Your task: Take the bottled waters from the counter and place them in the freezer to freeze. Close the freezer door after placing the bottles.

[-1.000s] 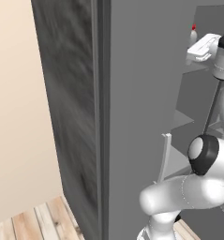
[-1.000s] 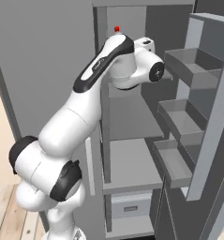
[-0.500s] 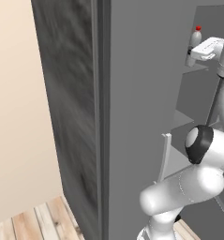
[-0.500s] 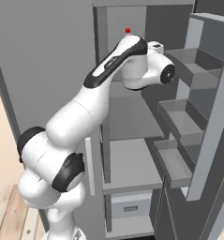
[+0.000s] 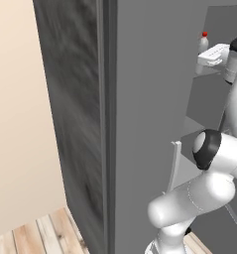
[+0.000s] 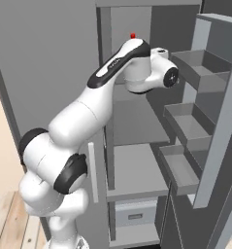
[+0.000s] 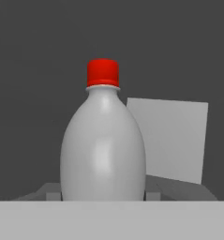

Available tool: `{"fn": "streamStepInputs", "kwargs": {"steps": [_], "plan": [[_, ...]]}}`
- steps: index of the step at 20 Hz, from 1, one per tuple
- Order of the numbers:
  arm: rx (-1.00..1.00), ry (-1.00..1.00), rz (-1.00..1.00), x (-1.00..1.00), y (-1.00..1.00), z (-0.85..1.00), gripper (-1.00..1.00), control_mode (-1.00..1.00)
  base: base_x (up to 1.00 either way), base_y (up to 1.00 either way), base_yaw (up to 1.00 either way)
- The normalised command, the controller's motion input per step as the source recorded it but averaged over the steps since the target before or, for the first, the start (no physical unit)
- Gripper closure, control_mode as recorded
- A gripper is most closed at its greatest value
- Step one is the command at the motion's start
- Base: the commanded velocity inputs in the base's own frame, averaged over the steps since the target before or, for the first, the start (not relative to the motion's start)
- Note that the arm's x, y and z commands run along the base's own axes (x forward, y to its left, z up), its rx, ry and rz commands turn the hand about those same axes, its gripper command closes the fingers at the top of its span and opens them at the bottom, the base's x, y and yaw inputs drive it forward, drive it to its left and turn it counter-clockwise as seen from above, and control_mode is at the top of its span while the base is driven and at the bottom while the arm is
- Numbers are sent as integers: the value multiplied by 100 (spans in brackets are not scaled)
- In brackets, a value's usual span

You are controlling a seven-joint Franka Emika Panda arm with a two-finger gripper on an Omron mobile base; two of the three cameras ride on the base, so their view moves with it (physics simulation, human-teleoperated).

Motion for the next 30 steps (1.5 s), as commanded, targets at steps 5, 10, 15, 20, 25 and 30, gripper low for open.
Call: {"fn": "streamStepInputs", "kwargs": {"steps": [5,10,15,20,25,30], "plan": [[0,2,-5,57,0,-3,100,-100,0,0,0],[5,2,-4,59,-3,-5,100,-100,0,0,0],[0,6,0,28,-12,-29,100,-100,0,0,0],[0,7,0,17,-11,-47,100,-100,0,0,0],[0,3,0,16,-9,-33,100,-100,0,0,0],[3,-1,0,10,-1,-18,-100,-100,0,0,0]]}}
